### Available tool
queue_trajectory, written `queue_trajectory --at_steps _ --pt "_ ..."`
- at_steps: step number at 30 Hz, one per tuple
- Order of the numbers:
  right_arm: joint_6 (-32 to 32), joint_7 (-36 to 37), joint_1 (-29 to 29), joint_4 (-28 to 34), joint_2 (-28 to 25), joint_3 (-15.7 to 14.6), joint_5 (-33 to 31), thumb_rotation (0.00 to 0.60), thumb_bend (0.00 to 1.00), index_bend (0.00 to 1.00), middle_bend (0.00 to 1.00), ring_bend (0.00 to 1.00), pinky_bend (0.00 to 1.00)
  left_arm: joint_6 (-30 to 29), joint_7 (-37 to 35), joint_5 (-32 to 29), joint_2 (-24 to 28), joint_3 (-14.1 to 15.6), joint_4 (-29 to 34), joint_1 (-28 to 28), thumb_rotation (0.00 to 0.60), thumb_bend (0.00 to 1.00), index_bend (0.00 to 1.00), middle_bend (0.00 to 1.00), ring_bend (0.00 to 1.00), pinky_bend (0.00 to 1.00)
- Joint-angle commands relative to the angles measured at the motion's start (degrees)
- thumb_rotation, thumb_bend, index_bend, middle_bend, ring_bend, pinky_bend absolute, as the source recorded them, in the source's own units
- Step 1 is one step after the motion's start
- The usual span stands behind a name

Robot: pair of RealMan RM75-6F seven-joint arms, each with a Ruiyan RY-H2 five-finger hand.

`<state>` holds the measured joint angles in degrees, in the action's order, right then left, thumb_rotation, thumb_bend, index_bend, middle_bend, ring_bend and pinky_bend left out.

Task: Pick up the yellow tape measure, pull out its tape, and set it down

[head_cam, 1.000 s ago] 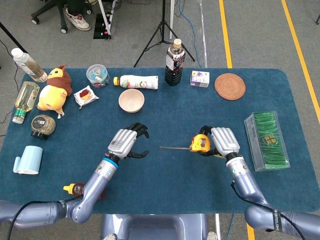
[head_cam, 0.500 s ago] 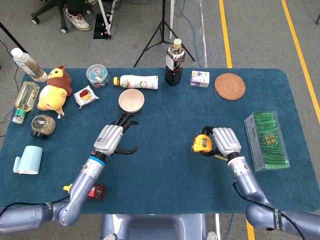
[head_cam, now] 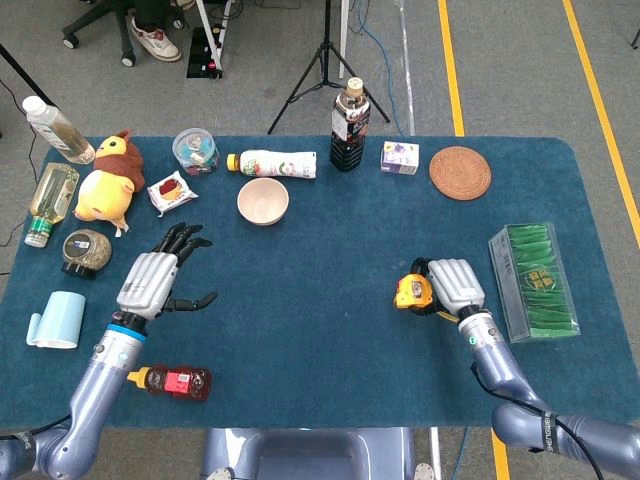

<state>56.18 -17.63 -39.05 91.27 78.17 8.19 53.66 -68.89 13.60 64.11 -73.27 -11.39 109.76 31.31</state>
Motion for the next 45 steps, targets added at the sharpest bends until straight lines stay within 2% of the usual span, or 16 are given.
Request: queue_trajectory --at_steps 1,8,15,20,23,27,29,31,34,39,45 --pt "-0.25 -0.91 -0.07 -1.43 0.78 -0.57 0.25 0.522 0.32 0.61 0.57 0.58 0.56 -0.32 -0.82 0.62 0.84 0.63 0.11 -0.79 0.519 0.17 0.2 0.11 0.01 0.24" --pt "-1.5 -3.82 -0.53 -3.05 1.46 -1.63 -0.81 0.523 0.3 0.43 0.39 0.38 0.35 -0.69 -2.6 1.43 1.74 1.79 -0.33 -2.3 0.523 0.17 0.2 0.11 0.01 0.24" --pt "-3.1 -6.68 -1.39 -1.54 0.15 -1.99 -3.26 0.523 0.26 0.24 0.26 0.23 0.24 -0.29 -3.71 1.98 1.47 2.54 -0.89 -2.95 0.52 0.17 0.2 0.11 0.01 0.24" --pt "-4.0 -6.89 -1.69 -0.14 -1.02 -1.97 -4.21 0.513 0.24 0.19 0.22 0.19 0.19 -0.2 -4.6 2.26 1.37 2.69 -1.3 -3.34 0.516 0.17 0.2 0.11 0.01 0.24" --pt "-3.77 -7.15 -1.74 0.63 -1.69 -2.04 -3.96 0.513 0.24 0.21 0.23 0.2 0.21 -0.18 -4.96 2.55 1.47 2.98 -1.55 -3.7 0.519 0.17 0.2 0.11 0.01 0.24" --pt "-1.54 -6.18 -1.06 1.86 -2.42 -1.6 -1.54 0.51 0.24 0.39 0.33 0.31 0.32 -1.02 -5.49 3.02 1.81 3.29 -1.8 -4.61 0.522 0.17 0.2 0.11 0.02 0.25" --pt "-0.2 -4.57 -0.31 2.52 -2.75 -1.12 -0.19 0.512 0.24 0.43 0.37 0.37 0.37 -1.82 -5.6 3.03 2.01 3.49 -1.87 -5.3 0.532 0.17 0.25 0.14 0.04 0.26" --pt "1.69 -2.15 0.84 3.29 -3.34 -0.45 1.6 0.515 0.24 0.47 0.41 0.43 0.43 -3.41 -5.41 3.15 2.39 3.72 -2.06 -6.4 0.544 0.18 0.39 0.19 0.09 0.26" --pt "3.16 1.3 2.35 4.3 -4.51 -0.08 4.03 0.515 0.25 0.5 0.44 0.48 0.5 -5.49 -4.91 3.39 2.86 4.3 -2.45 -7.98 0.533 0.19 0.48 0.24 0.12 0.26" --pt "6.96 5.3 4.99 5.48 -6.31 0.21 8.26 0.515 0.31 0.56 0.53 0.58 0.61 -8.15 -5.26 3.17 3.58 5.5 -3.43 -10.86 0.537 0.21 0.54 0.32 0.21 0.27" --pt "13.26 5.43 8.76 6.13 -7.65 -0.77 12.39 0.515 0.35 0.62 0.59 0.65 0.66 -12.96 -6.98 5.03 4.91 7.04 -5.36 -15.26 0.536 0.24 0.55 0.36 0.25 0.27"
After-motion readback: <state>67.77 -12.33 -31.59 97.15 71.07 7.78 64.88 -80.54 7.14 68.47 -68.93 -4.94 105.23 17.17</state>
